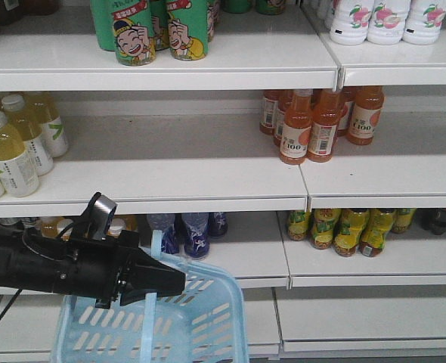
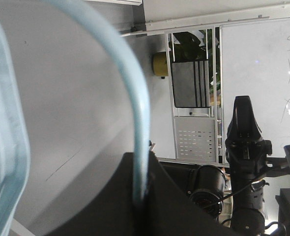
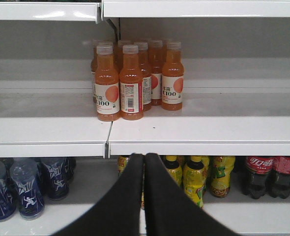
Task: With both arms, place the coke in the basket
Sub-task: 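Turn the base away from the shelf holding the basket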
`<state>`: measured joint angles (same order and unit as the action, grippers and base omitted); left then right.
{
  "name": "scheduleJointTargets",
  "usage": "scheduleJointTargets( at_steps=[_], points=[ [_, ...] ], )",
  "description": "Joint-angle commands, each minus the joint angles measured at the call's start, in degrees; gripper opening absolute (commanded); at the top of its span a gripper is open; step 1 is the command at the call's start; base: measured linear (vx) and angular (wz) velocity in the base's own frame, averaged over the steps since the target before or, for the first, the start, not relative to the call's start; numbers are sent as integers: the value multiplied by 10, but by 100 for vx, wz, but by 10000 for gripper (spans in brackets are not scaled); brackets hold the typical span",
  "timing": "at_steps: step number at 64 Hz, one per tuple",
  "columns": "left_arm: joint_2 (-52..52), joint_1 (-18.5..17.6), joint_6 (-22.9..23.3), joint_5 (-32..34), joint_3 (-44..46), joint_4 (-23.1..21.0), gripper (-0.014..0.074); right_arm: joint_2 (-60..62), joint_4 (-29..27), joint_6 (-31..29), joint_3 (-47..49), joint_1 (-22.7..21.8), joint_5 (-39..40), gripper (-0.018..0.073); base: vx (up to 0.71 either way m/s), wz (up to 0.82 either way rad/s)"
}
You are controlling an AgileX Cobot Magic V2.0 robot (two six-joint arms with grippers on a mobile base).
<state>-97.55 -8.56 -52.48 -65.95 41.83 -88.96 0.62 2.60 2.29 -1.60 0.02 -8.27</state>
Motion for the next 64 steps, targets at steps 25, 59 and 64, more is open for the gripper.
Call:
scheduleJointTargets(
  at_steps=[25, 59, 64],
  points=[
    [27, -2, -4, -51, 9, -36, -7, 10, 6, -2, -7, 0, 45, -9, 0, 0],
    [27, -2, -4, -51, 9, -36, -8, 10, 6, -2, -7, 0, 45, -9, 0, 0],
    [27, -2, -4, -51, 9, -36, -8, 10, 6, -2, -7, 0, 45, -9, -1, -4]
  ],
)
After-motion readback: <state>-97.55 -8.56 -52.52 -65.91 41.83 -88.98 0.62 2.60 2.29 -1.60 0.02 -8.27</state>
